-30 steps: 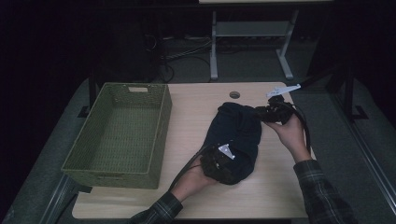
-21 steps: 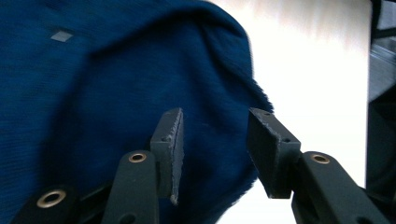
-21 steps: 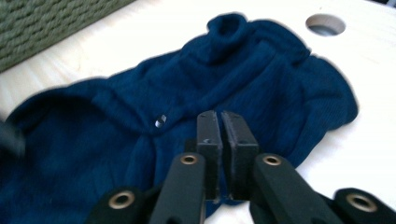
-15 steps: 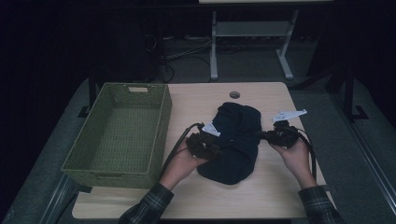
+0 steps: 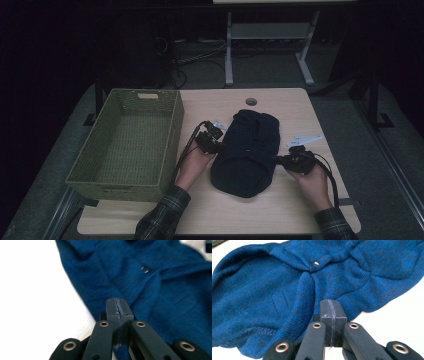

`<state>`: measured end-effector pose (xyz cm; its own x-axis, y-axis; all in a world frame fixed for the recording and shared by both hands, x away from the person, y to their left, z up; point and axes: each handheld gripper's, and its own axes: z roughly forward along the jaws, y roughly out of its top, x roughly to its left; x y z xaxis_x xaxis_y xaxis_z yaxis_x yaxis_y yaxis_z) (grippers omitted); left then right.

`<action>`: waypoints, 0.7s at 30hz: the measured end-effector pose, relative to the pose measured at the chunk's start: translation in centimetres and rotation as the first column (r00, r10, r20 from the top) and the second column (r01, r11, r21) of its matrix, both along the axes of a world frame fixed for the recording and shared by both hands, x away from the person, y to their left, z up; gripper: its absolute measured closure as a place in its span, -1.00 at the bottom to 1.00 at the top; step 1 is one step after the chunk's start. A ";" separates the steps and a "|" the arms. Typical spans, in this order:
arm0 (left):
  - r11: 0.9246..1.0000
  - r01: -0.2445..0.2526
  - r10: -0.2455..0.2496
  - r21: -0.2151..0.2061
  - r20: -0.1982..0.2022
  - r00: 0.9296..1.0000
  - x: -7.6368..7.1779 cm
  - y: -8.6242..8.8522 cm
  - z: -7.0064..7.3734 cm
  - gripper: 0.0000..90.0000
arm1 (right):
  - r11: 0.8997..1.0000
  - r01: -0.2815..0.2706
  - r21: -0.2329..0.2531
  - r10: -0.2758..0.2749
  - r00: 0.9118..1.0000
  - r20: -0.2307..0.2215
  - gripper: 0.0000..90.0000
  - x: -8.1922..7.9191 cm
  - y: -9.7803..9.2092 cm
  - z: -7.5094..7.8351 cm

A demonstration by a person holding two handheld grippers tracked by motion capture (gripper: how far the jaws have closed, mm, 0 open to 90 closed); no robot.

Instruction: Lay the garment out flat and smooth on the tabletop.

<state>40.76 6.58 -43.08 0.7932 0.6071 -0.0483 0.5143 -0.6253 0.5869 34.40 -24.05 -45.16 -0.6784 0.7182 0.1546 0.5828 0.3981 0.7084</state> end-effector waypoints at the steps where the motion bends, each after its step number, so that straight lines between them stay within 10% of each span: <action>1: 1.000 -0.001 0.001 0.005 -0.005 1.000 0.1 0.0 -0.4 1.00 | 1.000 0.001 -0.001 -0.001 1.000 -0.001 1.00 0.0 0.1 -0.1; 21: 0.997 0.068 -0.065 0.041 -0.067 0.996 -1.6 -0.8 -1.9 1.00 | 0.995 0.021 -0.101 -0.022 1.000 -0.007 1.00 0.5 0.2 -1.5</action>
<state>39.13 5.82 -45.00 0.8280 0.5556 -0.0763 0.5071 -0.6837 0.5248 34.88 -23.81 -46.63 -0.6620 0.7445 0.0860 0.5971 0.4545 0.6610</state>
